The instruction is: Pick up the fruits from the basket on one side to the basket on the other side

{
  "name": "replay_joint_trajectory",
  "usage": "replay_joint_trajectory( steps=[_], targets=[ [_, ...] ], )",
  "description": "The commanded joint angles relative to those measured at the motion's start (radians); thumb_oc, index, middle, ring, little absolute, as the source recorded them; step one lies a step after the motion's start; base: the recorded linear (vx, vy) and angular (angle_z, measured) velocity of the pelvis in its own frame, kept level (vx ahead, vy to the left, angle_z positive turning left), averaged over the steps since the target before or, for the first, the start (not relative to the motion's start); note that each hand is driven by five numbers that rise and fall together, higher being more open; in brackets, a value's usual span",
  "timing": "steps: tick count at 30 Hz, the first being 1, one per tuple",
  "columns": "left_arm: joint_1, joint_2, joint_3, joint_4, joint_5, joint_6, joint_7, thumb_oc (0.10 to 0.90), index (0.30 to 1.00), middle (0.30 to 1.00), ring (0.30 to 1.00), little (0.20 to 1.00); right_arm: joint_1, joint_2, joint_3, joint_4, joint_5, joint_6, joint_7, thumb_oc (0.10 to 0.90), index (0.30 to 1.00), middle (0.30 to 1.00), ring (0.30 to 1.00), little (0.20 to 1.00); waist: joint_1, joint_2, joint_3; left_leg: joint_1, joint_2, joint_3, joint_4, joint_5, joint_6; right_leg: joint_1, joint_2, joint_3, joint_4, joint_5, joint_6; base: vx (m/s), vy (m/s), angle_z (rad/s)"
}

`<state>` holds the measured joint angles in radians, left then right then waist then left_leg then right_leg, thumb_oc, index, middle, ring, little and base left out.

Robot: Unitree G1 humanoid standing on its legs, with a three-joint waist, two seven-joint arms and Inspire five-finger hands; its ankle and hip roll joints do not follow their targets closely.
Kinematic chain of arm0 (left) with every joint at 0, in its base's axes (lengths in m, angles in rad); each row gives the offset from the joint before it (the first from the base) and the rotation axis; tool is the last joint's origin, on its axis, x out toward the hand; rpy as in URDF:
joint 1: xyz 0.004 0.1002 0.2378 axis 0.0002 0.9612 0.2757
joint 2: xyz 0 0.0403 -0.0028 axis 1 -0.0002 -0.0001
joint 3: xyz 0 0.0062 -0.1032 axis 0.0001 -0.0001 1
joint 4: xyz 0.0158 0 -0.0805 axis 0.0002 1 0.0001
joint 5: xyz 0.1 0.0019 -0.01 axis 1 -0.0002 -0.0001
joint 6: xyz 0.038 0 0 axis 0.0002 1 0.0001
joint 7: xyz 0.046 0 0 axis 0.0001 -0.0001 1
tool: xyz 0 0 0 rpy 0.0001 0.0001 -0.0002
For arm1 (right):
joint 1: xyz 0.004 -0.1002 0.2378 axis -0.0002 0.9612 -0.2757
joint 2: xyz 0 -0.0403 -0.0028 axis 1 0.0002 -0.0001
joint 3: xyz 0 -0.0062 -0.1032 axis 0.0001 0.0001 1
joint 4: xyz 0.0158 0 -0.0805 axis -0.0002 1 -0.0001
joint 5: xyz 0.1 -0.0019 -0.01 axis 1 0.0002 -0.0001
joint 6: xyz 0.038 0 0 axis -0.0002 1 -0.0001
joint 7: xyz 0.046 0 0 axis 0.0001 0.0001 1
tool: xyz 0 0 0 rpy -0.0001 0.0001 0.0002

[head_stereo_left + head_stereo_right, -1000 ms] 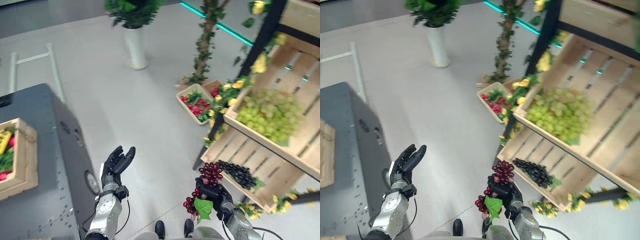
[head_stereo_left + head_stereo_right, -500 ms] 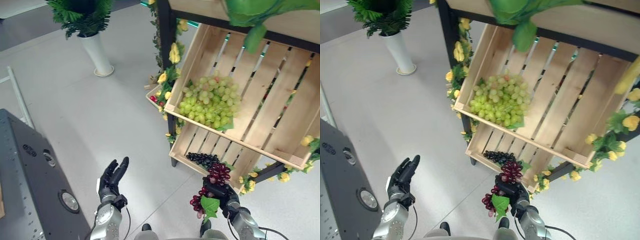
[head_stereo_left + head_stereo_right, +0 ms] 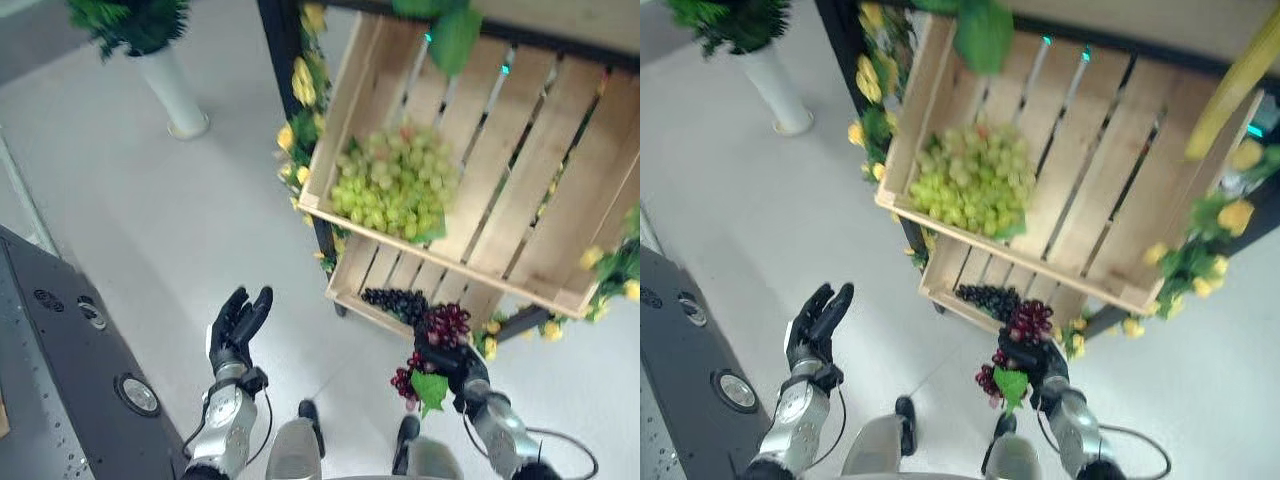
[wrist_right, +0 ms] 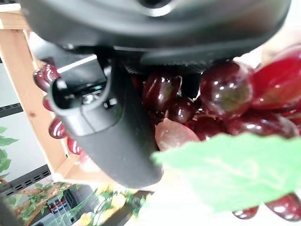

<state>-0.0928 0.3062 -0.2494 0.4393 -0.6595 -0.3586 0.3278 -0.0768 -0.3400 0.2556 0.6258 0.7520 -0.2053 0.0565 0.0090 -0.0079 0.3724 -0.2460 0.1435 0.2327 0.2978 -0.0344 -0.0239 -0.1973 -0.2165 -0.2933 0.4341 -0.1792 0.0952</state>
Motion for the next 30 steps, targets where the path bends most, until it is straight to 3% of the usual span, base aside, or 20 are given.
replay_joint_trajectory(
  steps=[1,6,12,17,23,30],
  targets=[
    [-0.043,0.046,0.014,-0.136,0.028,-0.099,0.023,0.800,0.900,0.900,0.900,0.900,-0.105,-0.014,-0.034,-0.143,-0.024,-0.162,0.001,0.400,0.300,0.300,0.300,0.300,-0.007,0.002,0.060,-0.055,0.030,-0.041,0.275,-0.167,-0.007,-0.036,-0.017,0.025,0.135,-0.052,-0.073,-0.09,0.094,0.64],
    [-0.033,0.068,0.007,-0.193,0.029,-0.107,0.030,0.800,0.900,0.900,0.900,0.900,-0.196,-0.064,-0.085,-0.227,-0.012,-0.128,0.006,0.400,0.300,0.300,0.300,0.300,0.016,-0.003,0.105,-0.234,0.029,-0.095,0.479,-0.268,0.021,-0.211,-0.058,0.052,0.310,-0.094,-0.081,-0.05,0.090,0.20],
    [-0.062,0.077,-0.018,-0.216,0.041,-0.090,0.024,0.800,0.900,0.900,0.900,0.900,-0.283,-0.106,-0.129,-0.242,-0.026,-0.141,-0.047,0.400,0.300,0.300,0.300,0.300,0.029,0.000,0.128,-0.364,0.011,-0.132,0.620,-0.326,0.037,-0.360,-0.090,0.075,0.462,-0.131,-0.081,-0.02,0.060,0.17],
    [-0.080,0.079,-0.033,-0.220,0.038,-0.093,0.022,0.800,0.900,0.900,0.900,0.900,-0.371,-0.183,-0.170,-0.281,-0.138,-0.155,-0.120,0.400,0.300,0.300,0.300,0.300,0.032,0.010,0.135,-0.468,-0.004,-0.154,0.695,-0.346,0.040,-0.484,-0.094,0.096,0.540,-0.138,-0.079,-0.03,0.073,0.06],
    [-0.103,0.106,-0.049,-0.249,0.044,-0.095,0.033,0.800,0.900,0.900,0.900,0.900,-0.519,-0.346,-0.202,-0.257,-0.237,-0.127,-0.260,0.400,0.300,0.300,0.300,0.300,0.046,0.013,0.137,-0.578,-0.007,-0.178,0.770,-0.361,0.050,-0.596,-0.099,0.102,0.614,-0.144,-0.086,-0.04,0.020,0.06],
    [-0.117,0.135,-0.079,-0.257,0.002,-0.110,0.028,0.800,0.900,0.900,0.900,0.900,-0.745,-0.523,-0.145,-0.085,-0.392,-0.050,-0.428,0.400,0.300,0.300,0.300,0.300,0.076,0.030,0.141,-0.707,-0.026,-0.209,0.851,-0.361,0.070,-0.716,-0.102,0.105,0.695,-0.149,-0.102,-0.05,0.000,0.06]
  ],
)
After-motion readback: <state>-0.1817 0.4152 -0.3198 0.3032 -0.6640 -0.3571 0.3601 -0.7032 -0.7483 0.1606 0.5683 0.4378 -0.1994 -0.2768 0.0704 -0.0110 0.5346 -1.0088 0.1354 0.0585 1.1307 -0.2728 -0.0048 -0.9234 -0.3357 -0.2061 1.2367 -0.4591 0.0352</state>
